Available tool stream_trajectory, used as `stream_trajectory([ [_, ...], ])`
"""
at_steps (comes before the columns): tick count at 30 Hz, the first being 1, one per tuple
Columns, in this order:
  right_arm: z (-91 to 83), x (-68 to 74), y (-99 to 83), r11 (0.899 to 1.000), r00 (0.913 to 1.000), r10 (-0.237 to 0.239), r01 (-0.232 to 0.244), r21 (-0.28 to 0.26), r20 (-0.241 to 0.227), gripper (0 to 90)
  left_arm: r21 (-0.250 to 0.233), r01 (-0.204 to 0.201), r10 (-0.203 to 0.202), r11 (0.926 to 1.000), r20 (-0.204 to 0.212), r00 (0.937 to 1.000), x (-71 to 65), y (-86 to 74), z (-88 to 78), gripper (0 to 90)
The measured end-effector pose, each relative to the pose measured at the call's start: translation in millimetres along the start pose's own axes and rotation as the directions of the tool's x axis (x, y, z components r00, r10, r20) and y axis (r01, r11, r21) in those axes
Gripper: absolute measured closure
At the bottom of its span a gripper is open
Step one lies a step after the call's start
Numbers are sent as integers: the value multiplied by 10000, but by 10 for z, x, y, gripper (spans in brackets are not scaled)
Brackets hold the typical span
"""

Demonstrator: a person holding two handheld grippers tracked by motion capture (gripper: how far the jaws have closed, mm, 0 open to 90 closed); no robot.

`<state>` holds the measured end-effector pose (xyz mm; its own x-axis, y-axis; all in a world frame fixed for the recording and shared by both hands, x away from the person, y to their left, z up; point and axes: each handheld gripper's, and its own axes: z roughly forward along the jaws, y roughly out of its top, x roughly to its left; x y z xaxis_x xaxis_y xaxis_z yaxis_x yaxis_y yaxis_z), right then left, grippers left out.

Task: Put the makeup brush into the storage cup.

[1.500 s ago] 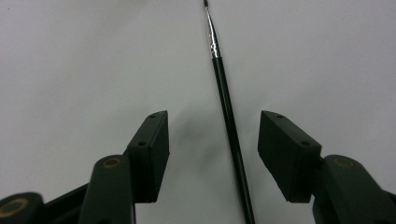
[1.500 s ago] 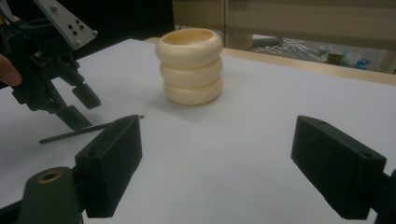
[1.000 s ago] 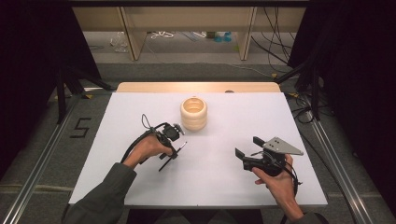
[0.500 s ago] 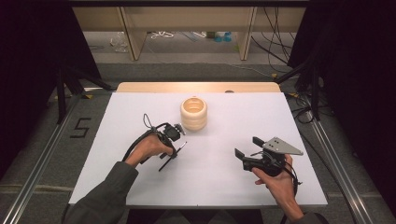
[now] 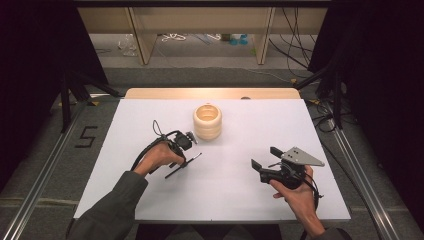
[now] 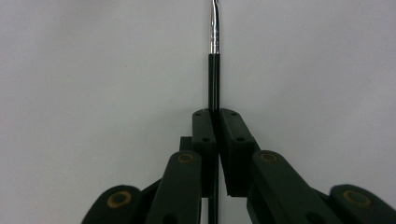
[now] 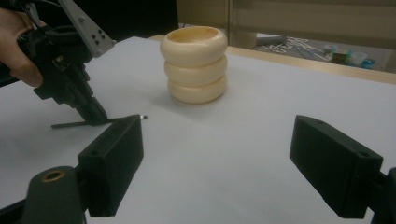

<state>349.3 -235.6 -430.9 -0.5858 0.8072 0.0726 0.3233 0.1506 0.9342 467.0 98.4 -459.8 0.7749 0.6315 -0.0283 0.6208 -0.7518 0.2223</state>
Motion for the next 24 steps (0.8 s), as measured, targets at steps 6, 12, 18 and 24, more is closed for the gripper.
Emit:
stream_trajectory([
  [6, 1, 1, 0, 10000, 10000, 3, -3, 5, 3, 185, -161, -184, 185, 9997, 58, 9998, 6, -20, -3, 848],
  [12, 1, 1, 1, 10000, 10000, 9, -9, 0, 2, 187, -612, -63, 79, 9981, 266, 9996, 38, -58, -27, 848],
  [18, -3, 2, 1, 9999, 10000, 40, -40, 101, -21, 187, -1625, -23, 109, 9867, 520, 9986, 37, -82, -211, 848],
  [24, 17, -2, -10, 9995, 9994, 296, -297, -58, -204, 187, -3064, 457, -201, 9508, 863, 9961, 5, -119, -392, 848],
])
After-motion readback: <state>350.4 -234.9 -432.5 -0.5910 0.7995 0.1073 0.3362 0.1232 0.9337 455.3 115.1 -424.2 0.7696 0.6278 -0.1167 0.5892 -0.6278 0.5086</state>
